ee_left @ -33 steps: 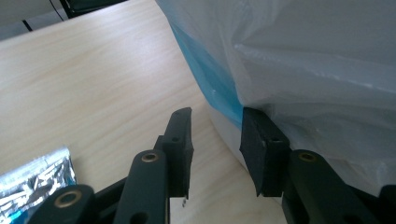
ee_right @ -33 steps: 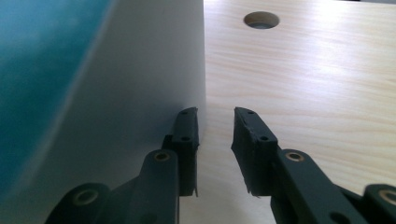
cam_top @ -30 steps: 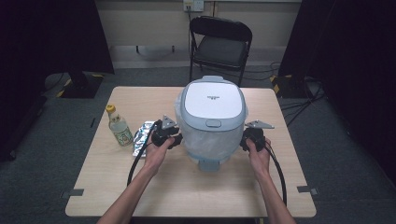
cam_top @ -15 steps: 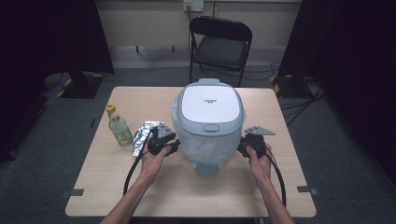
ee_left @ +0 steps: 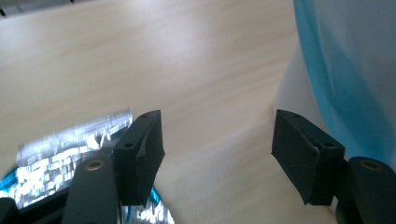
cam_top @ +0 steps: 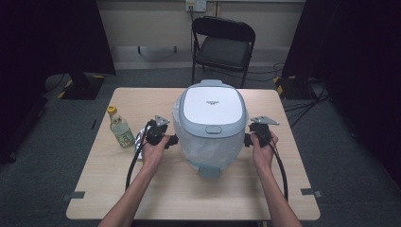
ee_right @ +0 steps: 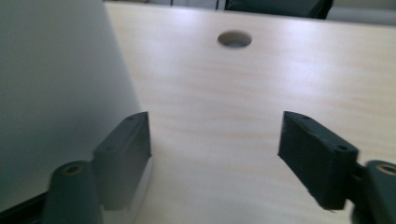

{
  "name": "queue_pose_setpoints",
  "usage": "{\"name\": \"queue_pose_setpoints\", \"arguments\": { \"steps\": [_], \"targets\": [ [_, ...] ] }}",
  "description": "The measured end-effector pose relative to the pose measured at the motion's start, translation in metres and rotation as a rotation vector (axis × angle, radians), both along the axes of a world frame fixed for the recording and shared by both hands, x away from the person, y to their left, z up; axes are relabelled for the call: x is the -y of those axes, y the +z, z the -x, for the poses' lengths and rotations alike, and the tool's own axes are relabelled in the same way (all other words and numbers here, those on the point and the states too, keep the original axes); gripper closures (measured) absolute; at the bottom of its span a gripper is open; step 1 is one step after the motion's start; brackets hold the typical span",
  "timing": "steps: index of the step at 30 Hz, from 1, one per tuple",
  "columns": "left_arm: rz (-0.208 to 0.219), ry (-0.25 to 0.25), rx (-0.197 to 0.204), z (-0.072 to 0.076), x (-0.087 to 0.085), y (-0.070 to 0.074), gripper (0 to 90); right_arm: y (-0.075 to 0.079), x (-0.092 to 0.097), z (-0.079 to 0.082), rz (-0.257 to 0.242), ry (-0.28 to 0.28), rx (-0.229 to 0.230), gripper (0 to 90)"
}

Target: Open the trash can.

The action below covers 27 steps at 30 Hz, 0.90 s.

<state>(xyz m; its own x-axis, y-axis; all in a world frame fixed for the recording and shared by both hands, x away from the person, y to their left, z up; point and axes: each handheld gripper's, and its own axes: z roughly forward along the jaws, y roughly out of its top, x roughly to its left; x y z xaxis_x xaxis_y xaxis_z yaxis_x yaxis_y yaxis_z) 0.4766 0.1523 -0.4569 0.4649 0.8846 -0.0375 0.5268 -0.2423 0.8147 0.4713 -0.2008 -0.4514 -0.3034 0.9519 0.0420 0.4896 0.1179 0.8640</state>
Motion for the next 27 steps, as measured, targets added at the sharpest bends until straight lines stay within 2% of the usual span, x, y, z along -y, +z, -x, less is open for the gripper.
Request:
{"name": "queue_pose_setpoints", "arguments": {
  "steps": [1, 2, 3, 4, 5, 8, 9, 14, 17, 21, 27],
  "targets": [
    [0.03, -0.012, -0.004, -0.002, 0.002, 0.002, 32.7, -0.002, -0.001, -0.002, -0.015, -0.007, 0.001, 27.3],
    [0.022, -0.017, 0.018, -0.003, 0.005, 0.003, 32.3, -0.005, 0.0, -0.004, -0.038, 0.004, -0.019, 28.4],
    [0.02, -0.035, 0.019, -0.004, 0.008, 0.004, 32.0, -0.009, 0.001, -0.005, -0.085, 0.016, -0.036, 29.6],
    [0.002, -0.043, 0.016, -0.004, 0.01, 0.004, 33.5, -0.011, 0.001, -0.005, -0.108, 0.027, -0.038, 31.9],
    [-0.004, -0.058, 0.024, -0.005, 0.011, 0.004, 38.9, -0.011, 0.001, -0.005, -0.13, 0.045, -0.044, 37.4],
    [0.031, -0.093, 0.04, -0.002, 0.01, 0.001, 48.3, -0.008, -0.004, -0.002, -0.108, 0.071, -0.027, 51.8],
    [0.053, -0.096, 0.034, 0.0, 0.009, 0.0, 51.5, -0.007, -0.006, 0.0, -0.099, 0.08, -0.023, 56.0],
    [0.107, -0.093, 0.055, 0.009, 0.006, -0.006, 58.0, -0.007, -0.009, 0.004, -0.108, 0.113, -0.023, 66.4],
    [0.078, -0.113, 0.058, 0.014, 0.005, -0.003, 60.2, -0.005, -0.012, 0.008, -0.088, 0.129, -0.025, 68.0],
    [0.069, -0.118, 0.052, 0.022, 0.004, -0.003, 62.3, -0.004, -0.013, 0.016, -0.079, 0.152, -0.037, 67.9],
    [0.05, -0.136, 0.045, 0.036, 0.005, -0.002, 66.2, -0.004, -0.012, 0.032, -0.07, 0.163, -0.029, 67.9]
  ]
}}
